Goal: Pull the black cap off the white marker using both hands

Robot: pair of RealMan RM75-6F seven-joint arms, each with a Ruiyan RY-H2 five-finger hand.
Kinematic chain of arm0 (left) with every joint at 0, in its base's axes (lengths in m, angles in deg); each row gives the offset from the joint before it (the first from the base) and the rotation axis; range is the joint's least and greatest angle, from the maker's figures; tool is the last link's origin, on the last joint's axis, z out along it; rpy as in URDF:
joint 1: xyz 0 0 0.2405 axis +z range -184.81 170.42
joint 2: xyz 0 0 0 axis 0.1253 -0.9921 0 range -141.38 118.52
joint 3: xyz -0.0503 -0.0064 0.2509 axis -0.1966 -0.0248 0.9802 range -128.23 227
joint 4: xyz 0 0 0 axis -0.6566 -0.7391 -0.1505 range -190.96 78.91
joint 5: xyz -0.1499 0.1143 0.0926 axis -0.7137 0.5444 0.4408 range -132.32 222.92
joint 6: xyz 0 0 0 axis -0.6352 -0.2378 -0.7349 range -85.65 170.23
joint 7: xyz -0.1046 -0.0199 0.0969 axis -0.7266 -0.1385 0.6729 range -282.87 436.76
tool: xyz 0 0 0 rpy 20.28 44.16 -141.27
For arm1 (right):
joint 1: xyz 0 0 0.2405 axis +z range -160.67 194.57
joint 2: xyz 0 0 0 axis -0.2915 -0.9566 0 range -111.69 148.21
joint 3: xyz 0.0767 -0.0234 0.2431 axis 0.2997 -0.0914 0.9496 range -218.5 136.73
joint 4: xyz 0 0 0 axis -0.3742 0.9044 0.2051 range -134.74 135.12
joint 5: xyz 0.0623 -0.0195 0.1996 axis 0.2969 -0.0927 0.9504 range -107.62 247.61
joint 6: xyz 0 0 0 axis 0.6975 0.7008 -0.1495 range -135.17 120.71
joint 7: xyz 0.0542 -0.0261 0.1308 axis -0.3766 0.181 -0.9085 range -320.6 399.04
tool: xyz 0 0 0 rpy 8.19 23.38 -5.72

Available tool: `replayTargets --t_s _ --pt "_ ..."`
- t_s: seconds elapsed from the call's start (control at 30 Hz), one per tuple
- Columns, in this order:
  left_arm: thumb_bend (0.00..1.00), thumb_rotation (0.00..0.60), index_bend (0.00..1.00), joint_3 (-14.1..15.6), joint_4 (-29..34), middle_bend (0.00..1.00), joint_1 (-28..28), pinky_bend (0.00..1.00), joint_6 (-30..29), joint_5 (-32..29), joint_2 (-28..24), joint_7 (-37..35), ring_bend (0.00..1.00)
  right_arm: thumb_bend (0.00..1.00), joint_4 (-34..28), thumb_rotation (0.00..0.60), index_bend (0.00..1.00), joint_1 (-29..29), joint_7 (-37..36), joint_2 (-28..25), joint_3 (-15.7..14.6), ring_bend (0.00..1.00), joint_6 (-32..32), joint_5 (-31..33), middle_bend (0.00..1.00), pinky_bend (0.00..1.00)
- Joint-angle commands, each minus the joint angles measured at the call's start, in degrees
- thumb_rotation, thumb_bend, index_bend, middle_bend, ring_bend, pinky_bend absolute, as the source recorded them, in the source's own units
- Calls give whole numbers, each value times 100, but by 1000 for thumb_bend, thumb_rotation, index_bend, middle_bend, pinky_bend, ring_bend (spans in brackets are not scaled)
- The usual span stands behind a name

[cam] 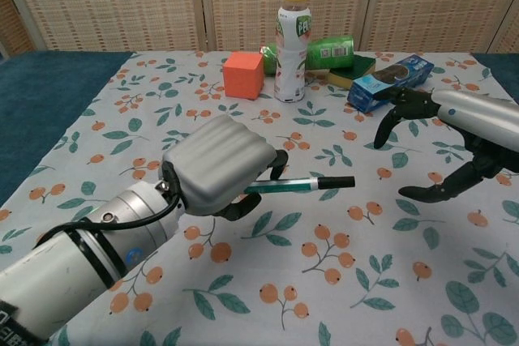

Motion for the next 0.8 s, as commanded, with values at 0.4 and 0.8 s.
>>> replayTargets --t_s 0.4,0.8 --pt "437 600 573 -52 258 699 -80 901 16 -10 -12 216 774 186 225 600 419 193 -83 331 13 0 -16 155 23 65" --pt "437 600 574 -36 297 699 -83 901 4 -47 40 322 774 230 431 600 483 316 -99 682 -2 0 49 189 44 65"
